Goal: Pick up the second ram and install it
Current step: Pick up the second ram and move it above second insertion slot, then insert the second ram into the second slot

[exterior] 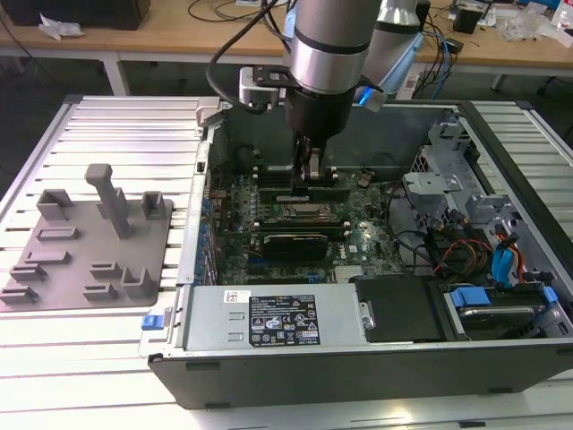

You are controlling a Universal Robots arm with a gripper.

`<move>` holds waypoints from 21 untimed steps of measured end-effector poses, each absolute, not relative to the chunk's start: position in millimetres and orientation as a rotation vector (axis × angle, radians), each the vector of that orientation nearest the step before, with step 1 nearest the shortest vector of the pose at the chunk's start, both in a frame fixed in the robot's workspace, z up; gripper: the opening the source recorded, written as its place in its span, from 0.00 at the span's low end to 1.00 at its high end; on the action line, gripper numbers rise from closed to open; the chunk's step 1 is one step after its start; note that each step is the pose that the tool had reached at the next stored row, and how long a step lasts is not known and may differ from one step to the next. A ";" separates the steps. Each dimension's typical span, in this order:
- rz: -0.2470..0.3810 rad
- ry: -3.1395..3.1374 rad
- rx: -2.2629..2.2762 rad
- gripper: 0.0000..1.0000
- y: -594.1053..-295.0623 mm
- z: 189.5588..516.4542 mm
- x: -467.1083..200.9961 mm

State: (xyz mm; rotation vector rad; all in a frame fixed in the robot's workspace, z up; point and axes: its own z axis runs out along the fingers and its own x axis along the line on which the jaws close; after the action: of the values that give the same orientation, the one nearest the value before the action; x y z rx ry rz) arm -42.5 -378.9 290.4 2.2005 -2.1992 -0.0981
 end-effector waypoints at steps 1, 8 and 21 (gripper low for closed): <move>-0.098 -2.200 2.199 0.09 -378.1 287.6 -42.5; -0.098 -2.203 2.197 0.09 -370.0 274.8 -42.5; -0.098 -2.205 2.194 0.09 -370.2 268.0 -42.5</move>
State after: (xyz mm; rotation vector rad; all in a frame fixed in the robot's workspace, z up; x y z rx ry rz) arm -42.5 -370.2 268.0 2.1943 -2.2055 -0.0982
